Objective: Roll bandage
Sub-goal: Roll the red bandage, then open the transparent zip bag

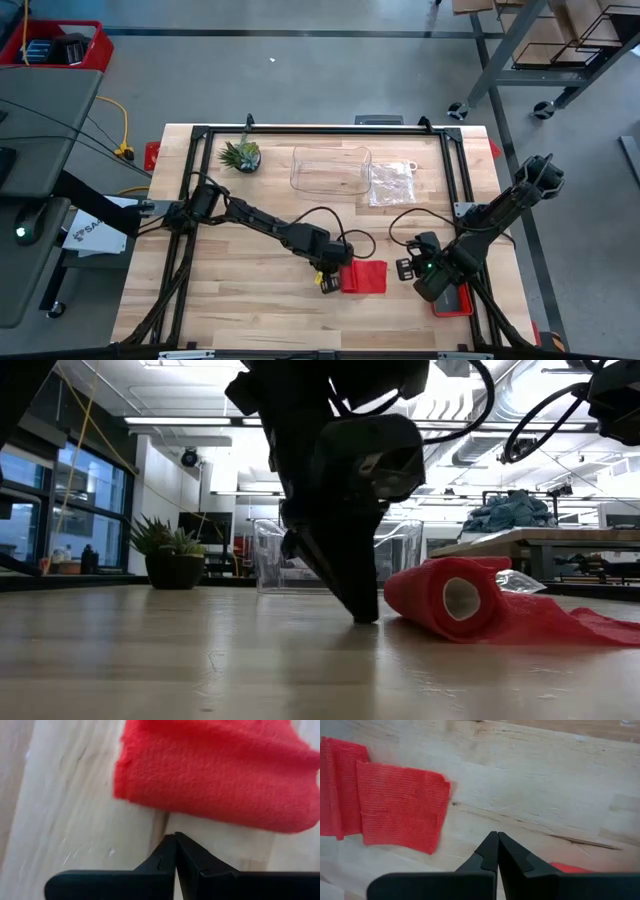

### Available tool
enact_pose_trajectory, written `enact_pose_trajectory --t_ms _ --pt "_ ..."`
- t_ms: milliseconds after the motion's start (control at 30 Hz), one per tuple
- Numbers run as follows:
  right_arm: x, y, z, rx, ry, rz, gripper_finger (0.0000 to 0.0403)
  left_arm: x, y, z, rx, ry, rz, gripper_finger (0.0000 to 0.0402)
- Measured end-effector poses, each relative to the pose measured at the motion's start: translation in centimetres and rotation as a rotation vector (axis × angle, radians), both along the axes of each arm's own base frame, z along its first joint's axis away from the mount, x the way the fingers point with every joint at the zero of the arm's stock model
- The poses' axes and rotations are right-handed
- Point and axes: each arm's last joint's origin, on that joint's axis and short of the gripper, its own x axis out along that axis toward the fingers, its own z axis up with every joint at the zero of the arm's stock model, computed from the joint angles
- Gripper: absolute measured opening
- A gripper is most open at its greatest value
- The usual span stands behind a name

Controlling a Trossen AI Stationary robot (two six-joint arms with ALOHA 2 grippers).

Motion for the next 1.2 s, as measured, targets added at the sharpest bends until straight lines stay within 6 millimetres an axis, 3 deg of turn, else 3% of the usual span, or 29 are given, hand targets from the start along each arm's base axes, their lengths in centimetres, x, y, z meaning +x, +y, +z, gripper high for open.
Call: enact_pose_trajectory --t_ms 167,467,633,767,967,1200 --pt "0.0 0.0 0.0 0.003 -0.002 0.000 0.0000 1.5 -0.1 1.4 -0.021 -0.102 -0.012 0.0000" --pt "0.1 0.1 0.0 0.009 -0.007 0.000 0.0000 5.8 -0.9 9.3 -0.086 -0.574 -0.039 0.0000" --pt "0.1 0.1 0.0 0.009 -0.007 0.001 0.0000 6.2 -1.0 11.7 -0.055 -0.609 -0.066 0.0000" --pt "0.1 0.1 0.0 0.007 -0.006 0.009 0.0000 5.5 -0.7 12.6 -0.011 -0.553 -0.106 0.0000" --pt "0.1 0.1 0.5 0.035 -0.041 0.006 0.0000 2.4 0.8 14.3 0.138 -0.355 -0.138 0.0000" --pt "-0.3 -0.4 1.4 0.019 -0.095 0.016 0.0000 -2.8 3.8 20.8 0.319 -0.462 -0.005 0.0000"
